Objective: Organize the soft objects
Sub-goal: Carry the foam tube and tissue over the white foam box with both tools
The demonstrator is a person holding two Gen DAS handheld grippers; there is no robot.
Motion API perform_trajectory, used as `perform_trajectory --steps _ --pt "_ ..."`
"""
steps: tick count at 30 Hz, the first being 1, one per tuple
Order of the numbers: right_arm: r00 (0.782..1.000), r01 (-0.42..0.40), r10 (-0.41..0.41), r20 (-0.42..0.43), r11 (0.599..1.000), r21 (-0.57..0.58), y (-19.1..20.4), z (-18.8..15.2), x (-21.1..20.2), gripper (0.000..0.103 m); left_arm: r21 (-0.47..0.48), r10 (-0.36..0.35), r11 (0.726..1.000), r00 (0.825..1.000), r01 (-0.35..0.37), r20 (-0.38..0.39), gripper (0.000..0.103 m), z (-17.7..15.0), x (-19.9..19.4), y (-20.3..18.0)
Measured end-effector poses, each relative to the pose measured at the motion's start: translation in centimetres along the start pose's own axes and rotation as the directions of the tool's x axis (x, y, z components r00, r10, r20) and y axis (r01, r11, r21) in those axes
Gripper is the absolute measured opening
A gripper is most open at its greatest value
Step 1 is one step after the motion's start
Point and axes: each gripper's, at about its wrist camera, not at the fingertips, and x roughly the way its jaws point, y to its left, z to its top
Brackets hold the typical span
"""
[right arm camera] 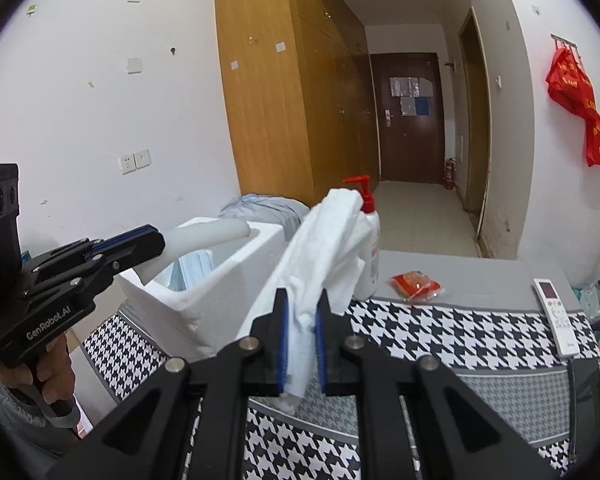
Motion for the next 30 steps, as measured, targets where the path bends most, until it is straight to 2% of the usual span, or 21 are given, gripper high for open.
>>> perform_trajectory --steps 22,30 --pt "0.994 -0.106 0.107 0.004 0.992 -0.063 3.6 2.0 2.1 0.015 -0.029 0.156 0.987 0.988 -0.155 0.010 0.010 0.4 -0.6 3.5" --pt "0.993 -0.120 0.120 -0.004 0.989 -0.080 4.4 2.4 2.9 0.015 -0.034 0.179 0.983 0.984 -0.179 -0.013 0.010 0.3 0.7 4.6"
